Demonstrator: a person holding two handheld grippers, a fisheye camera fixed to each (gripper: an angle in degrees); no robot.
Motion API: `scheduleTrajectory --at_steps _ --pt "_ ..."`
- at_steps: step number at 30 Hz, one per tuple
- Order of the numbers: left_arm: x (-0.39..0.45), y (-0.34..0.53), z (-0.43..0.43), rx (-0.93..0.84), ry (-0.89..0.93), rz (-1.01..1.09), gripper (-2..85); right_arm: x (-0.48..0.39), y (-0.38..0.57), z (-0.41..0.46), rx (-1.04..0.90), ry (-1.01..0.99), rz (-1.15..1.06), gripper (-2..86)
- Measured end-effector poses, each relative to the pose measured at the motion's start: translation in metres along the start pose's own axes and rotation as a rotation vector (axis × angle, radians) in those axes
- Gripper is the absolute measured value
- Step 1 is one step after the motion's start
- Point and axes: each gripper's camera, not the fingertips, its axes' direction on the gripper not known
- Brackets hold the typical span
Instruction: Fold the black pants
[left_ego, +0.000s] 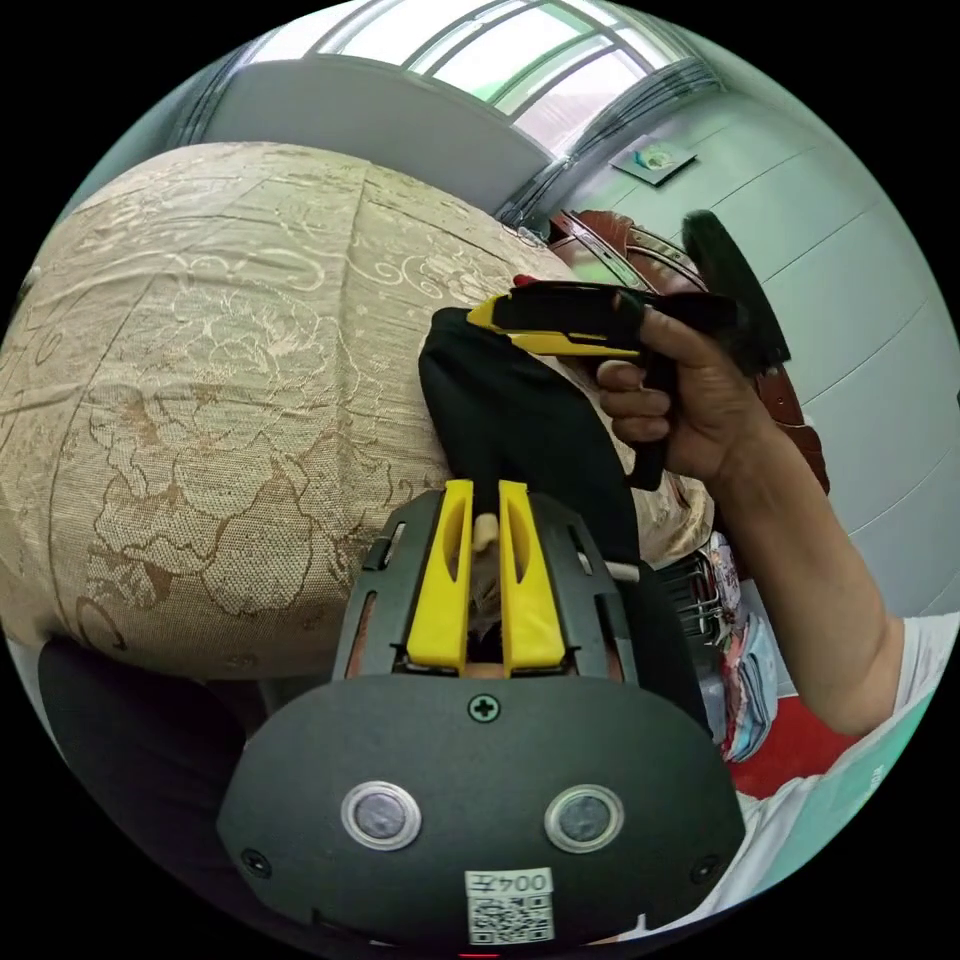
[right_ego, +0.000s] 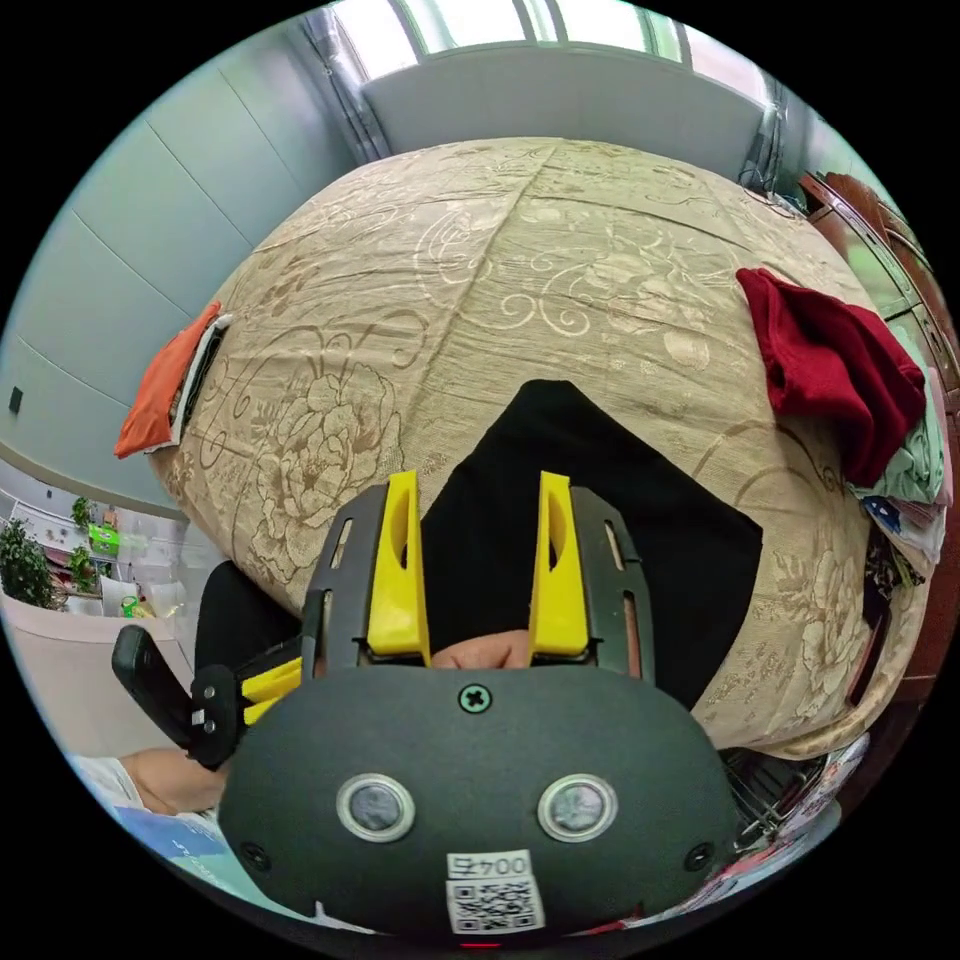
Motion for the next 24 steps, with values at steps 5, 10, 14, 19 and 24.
scheduleTrajectory --at_steps 5,10,14,19,24 --pt "0.021 0.006 -0.001 0.068 0.050 0.024 1.9 -0.072 -0.035 0.022 -0.100 0.240 -0.151 18.4" --pt "0.029 0.011 0.005 0.083 0.087 0.030 1.6 -0.140 -0.044 0.064 -0.208 0.576 -0.391 18.4" --pt "0.031 0.016 0.005 0.085 0.090 0.040 1.6 -0.149 -0.043 0.095 -0.348 0.793 -0.433 17.2" --pt "0.023 0.020 0.004 0.086 0.127 0.036 2.5 -0.124 -0.042 0.083 -0.357 0.644 -0.356 4.7" --pt "-0.010 0.016 -0.011 0.121 0.231 0.011 5.5 -0.065 -0.032 0.040 -0.193 0.254 -0.174 3.5"
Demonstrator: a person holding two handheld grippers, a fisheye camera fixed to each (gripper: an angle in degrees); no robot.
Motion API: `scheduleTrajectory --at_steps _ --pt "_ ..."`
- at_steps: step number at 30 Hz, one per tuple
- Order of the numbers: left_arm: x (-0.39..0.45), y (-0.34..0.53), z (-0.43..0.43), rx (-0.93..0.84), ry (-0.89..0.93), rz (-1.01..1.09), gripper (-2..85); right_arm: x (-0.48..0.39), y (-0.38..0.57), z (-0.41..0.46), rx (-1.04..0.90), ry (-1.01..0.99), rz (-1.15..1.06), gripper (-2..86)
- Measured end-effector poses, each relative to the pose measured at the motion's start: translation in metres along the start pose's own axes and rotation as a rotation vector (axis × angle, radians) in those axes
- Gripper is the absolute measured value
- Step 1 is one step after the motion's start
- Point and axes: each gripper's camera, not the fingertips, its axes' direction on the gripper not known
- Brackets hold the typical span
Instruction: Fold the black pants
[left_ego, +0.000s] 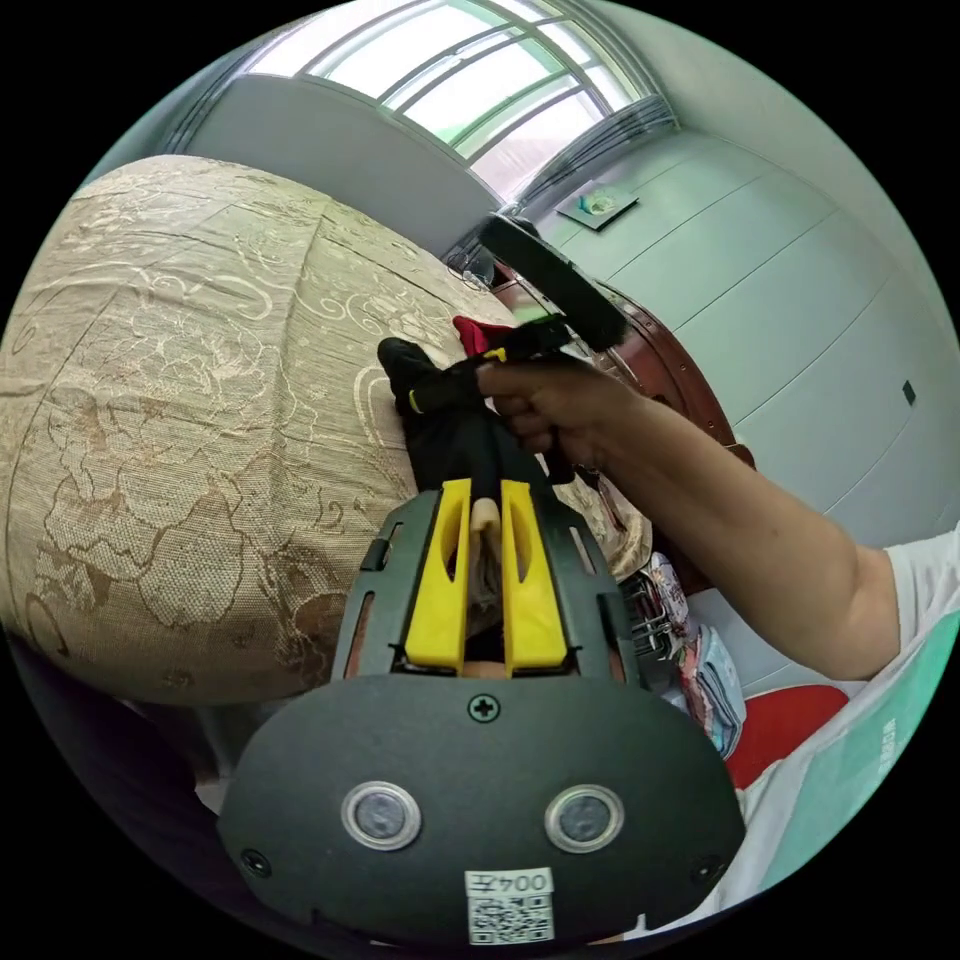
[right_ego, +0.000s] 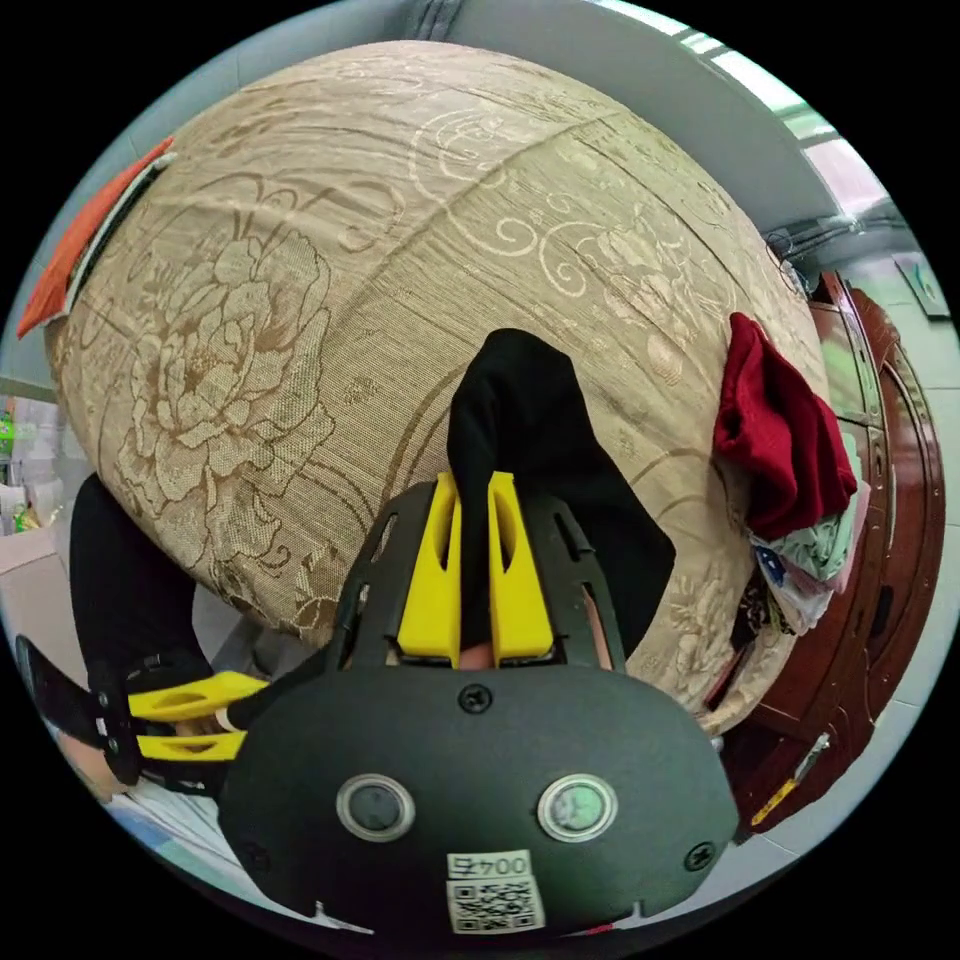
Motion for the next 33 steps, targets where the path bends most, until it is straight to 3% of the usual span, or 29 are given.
scheduleTrajectory --at_steps 3,10,18,22,28,33 --pt "-0.032 -0.017 0.004 -0.070 0.147 -0.036 8.9 0.027 0.015 -0.002 0.057 -0.133 0.059 3.3" --pt "-0.065 -0.076 0.038 -0.225 0.435 -0.003 22.3 0.036 0.036 0.001 0.106 -0.129 0.050 3.6" --pt "-0.063 -0.098 0.121 -0.562 0.563 0.073 25.4 0.034 0.039 0.025 0.015 -0.026 0.016 4.3" --pt "-0.085 -0.101 0.137 -0.586 0.642 0.006 25.3 0.029 0.039 0.037 -0.007 0.028 -0.026 6.0" --pt "-0.113 -0.093 0.143 -0.617 0.686 -0.100 25.5 0.129 0.120 0.025 0.231 -0.212 0.184 11.5" --pt "-0.112 -0.095 0.149 -0.621 0.680 -0.111 26.1 0.230 0.240 0.062 0.380 -0.585 0.433 14.7"
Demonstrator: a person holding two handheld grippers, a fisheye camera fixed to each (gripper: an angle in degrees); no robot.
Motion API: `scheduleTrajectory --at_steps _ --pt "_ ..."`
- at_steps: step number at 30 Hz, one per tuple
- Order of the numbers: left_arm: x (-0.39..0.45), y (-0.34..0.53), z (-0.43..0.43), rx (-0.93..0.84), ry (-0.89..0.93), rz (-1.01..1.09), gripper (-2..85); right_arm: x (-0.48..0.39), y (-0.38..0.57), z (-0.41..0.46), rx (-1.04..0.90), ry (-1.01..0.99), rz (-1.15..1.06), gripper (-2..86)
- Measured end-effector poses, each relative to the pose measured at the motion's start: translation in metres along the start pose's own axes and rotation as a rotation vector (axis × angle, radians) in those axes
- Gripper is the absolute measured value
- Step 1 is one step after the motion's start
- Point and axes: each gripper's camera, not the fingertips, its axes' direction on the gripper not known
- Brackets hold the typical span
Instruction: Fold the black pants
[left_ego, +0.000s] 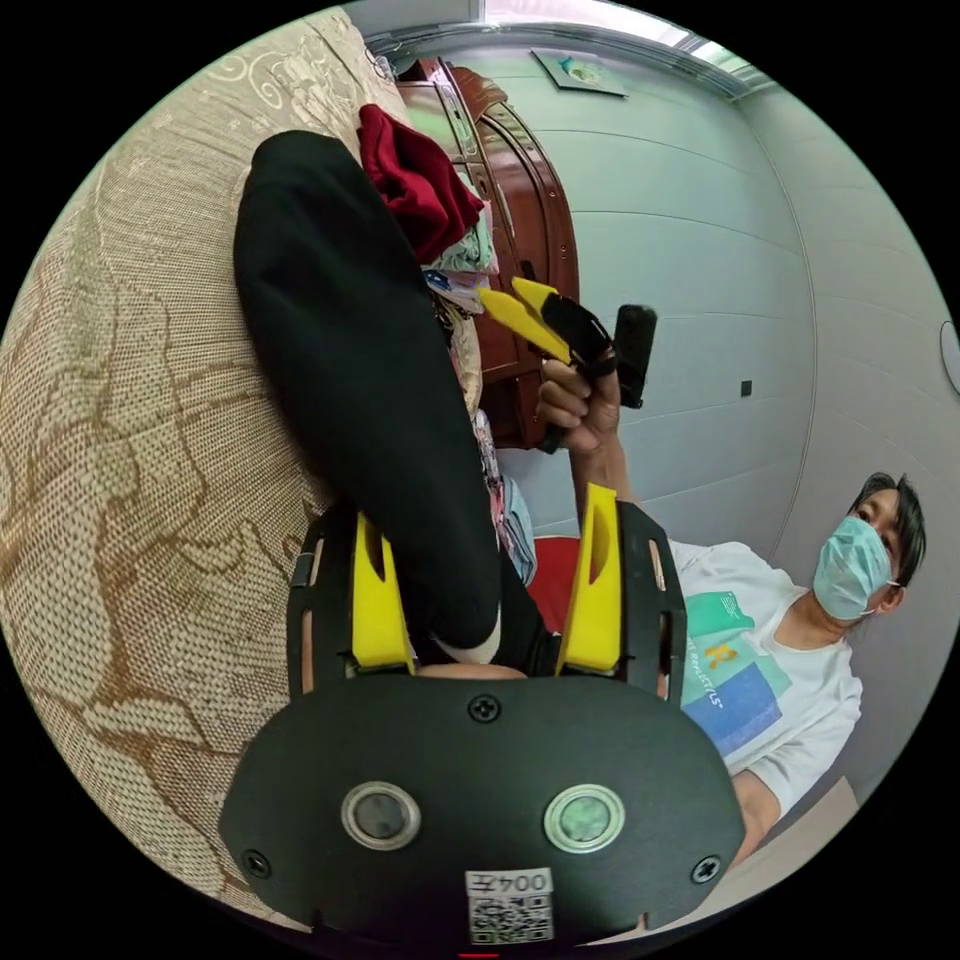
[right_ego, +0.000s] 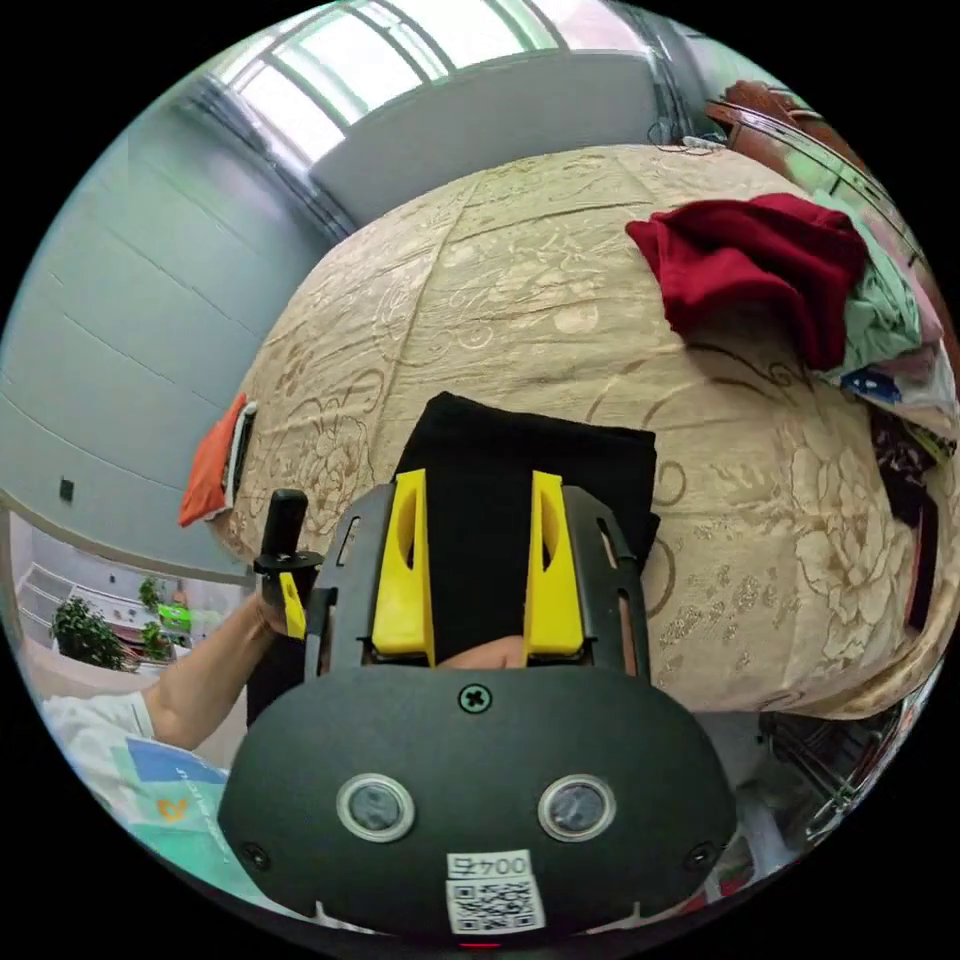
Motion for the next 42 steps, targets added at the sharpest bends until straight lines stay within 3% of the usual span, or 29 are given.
scheduleTrajectory --at_steps 3,7,12,21,29,42 --pt "-0.003 -0.006 0.002 -0.025 -0.014 -0.042 23.0 0.060 0.042 -0.024 0.085 -0.181 0.137 15.3" --pt "-0.004 -0.029 0.006 -0.085 -0.090 -0.166 11.0 0.108 0.092 -0.041 0.173 -0.417 0.232 17.1" --pt "0.028 -0.062 -0.009 0.047 -0.025 -0.242 8.9 0.141 0.169 -0.034 0.202 -0.881 0.340 23.0" --pt "0.073 -0.119 -0.026 0.181 0.083 -0.333 8.9 0.186 0.218 0.030 0.192 -1.076 0.527 27.9" --pt "0.081 -0.135 -0.045 0.183 0.103 -0.364 9.0 0.218 0.199 0.076 0.340 -1.258 0.632 31.5" --pt "0.093 -0.128 -0.089 0.131 0.108 -0.371 9.0 0.218 0.158 0.094 0.285 -1.061 0.642 27.9"
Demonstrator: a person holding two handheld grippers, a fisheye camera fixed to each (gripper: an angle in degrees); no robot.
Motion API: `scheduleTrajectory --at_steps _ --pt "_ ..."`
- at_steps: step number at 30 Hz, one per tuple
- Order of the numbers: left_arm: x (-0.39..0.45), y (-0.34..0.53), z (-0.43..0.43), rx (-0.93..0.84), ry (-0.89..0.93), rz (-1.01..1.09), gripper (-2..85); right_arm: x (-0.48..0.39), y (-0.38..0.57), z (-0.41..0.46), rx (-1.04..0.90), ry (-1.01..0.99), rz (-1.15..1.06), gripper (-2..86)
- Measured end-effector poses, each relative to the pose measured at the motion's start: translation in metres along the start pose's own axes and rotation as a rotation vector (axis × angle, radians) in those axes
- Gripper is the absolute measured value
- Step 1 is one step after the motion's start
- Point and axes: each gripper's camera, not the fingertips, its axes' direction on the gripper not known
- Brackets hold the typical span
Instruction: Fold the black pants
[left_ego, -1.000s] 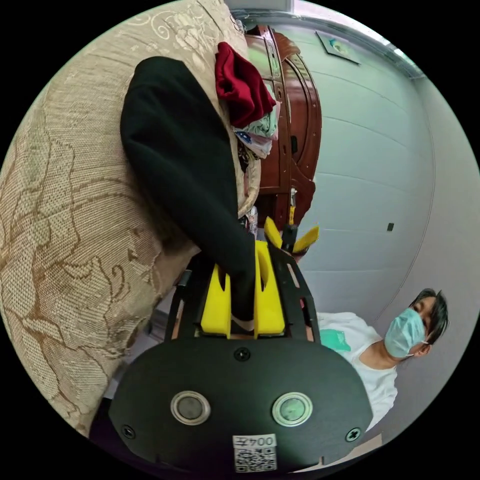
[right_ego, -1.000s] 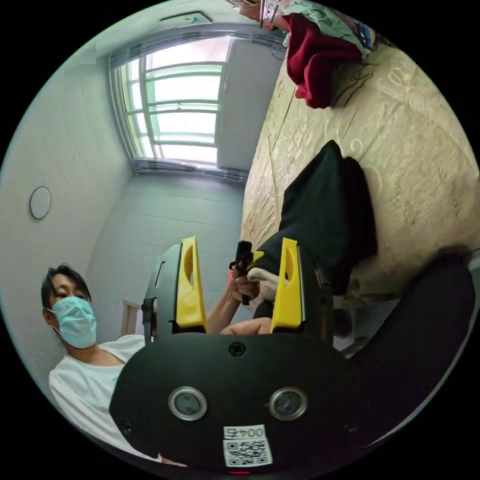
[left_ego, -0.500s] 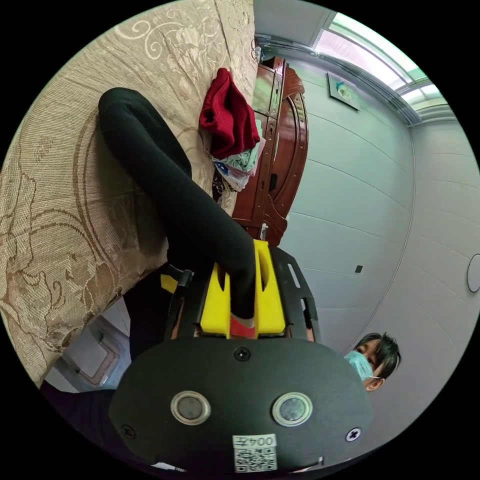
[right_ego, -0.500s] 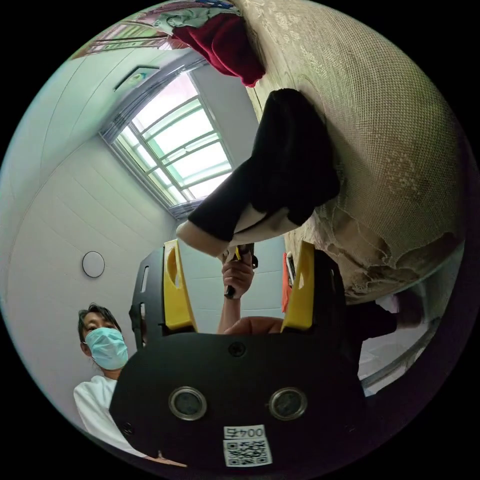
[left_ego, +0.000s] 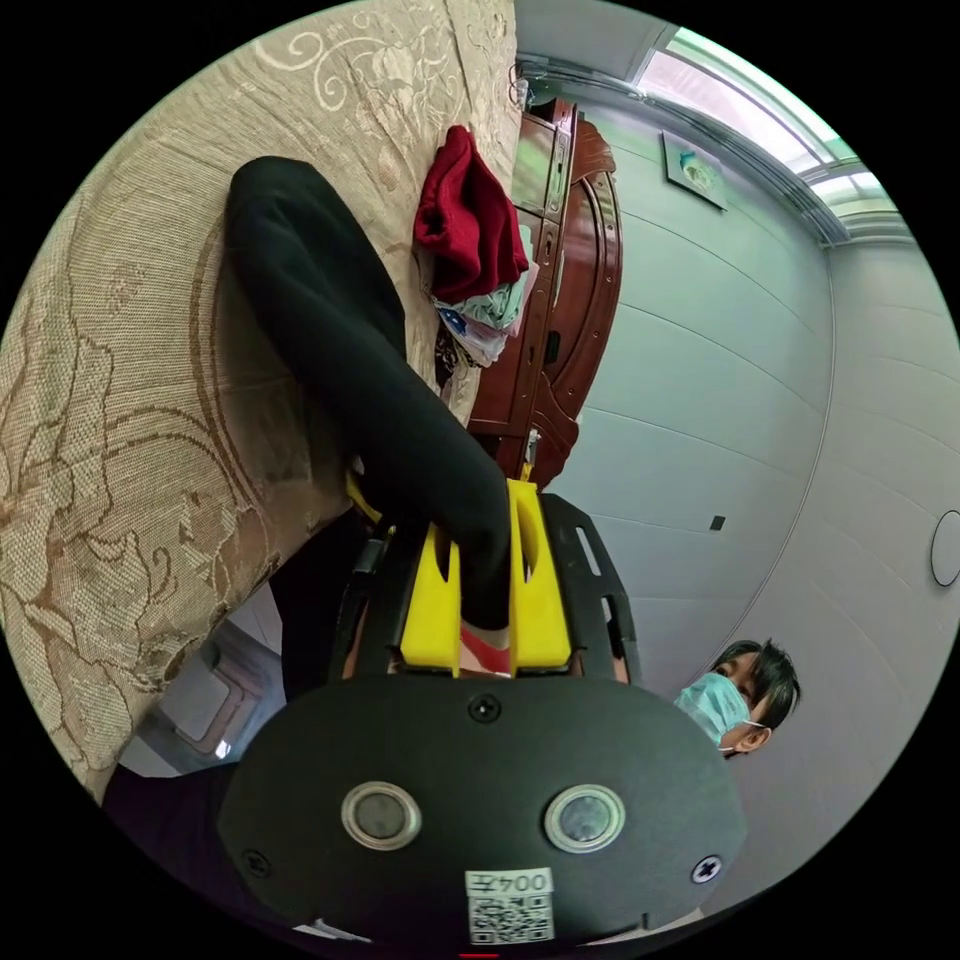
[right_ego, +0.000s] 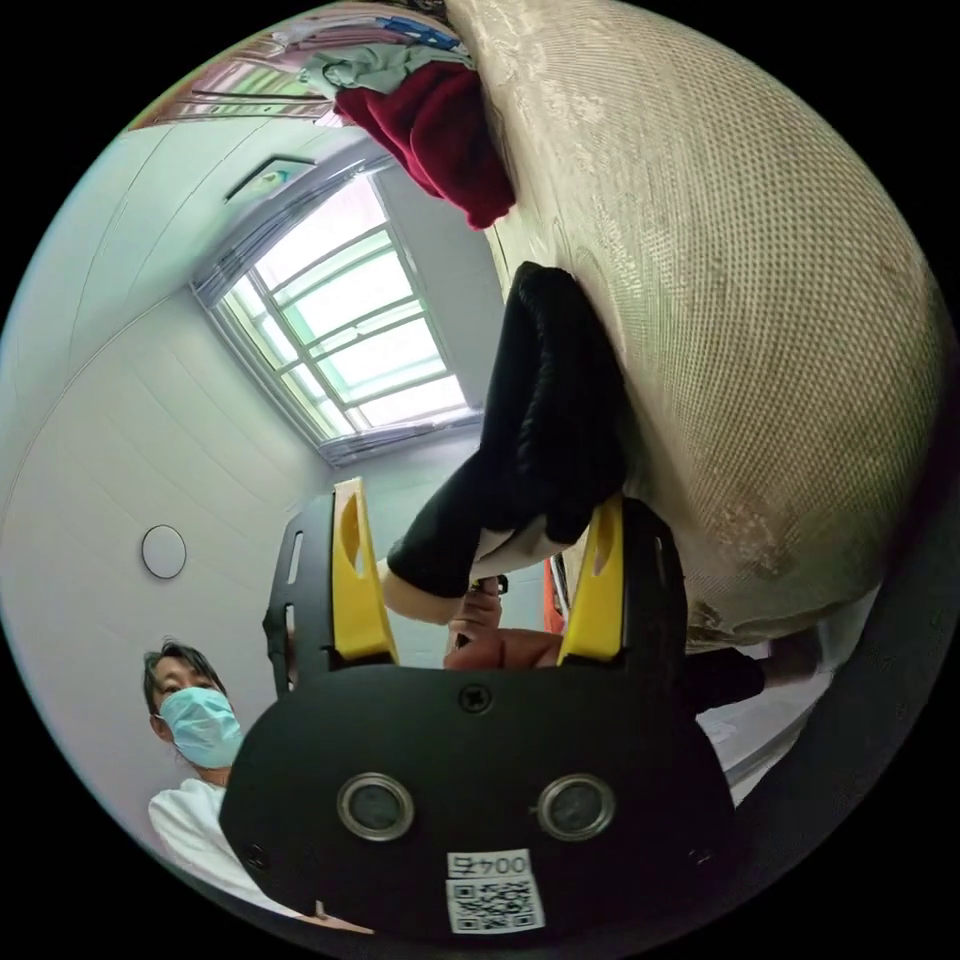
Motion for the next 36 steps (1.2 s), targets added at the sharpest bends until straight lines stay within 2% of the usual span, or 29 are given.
scheduleTrajectory --at_steps 4,8,12,17,25,29,36 --pt "-0.002 0.009 -0.017 0.022 0.001 -0.025 8.9 -0.004 -0.015 0.029 -0.067 0.146 0.007 21.9" --pt "0.003 0.020 -0.033 0.049 -0.025 -0.035 8.6 -0.014 -0.019 0.056 -0.066 0.288 0.017 10.3" --pt "0.025 0.039 -0.047 0.062 -0.135 -0.001 8.3 -0.067 -0.004 0.097 -0.108 0.564 -0.169 8.2" --pt "0.069 0.071 -0.068 0.116 -0.147 0.086 8.1 -0.138 0.020 0.162 -0.226 0.770 -0.375 7.9" --pt "0.175 0.173 -0.175 0.262 -0.092 0.274 8.0 -0.228 0.057 0.305 -0.438 0.691 -0.545 7.8" --pt "0.207 0.229 -0.262 0.388 -0.090 0.324 8.1 -0.244 0.089 0.433 -0.601 0.650 -0.600 7.9" --pt "0.256 0.326 -0.492 0.645 -0.181 0.300 8.0 -0.226 0.147 0.703 -0.839 0.567 -0.624 7.9"
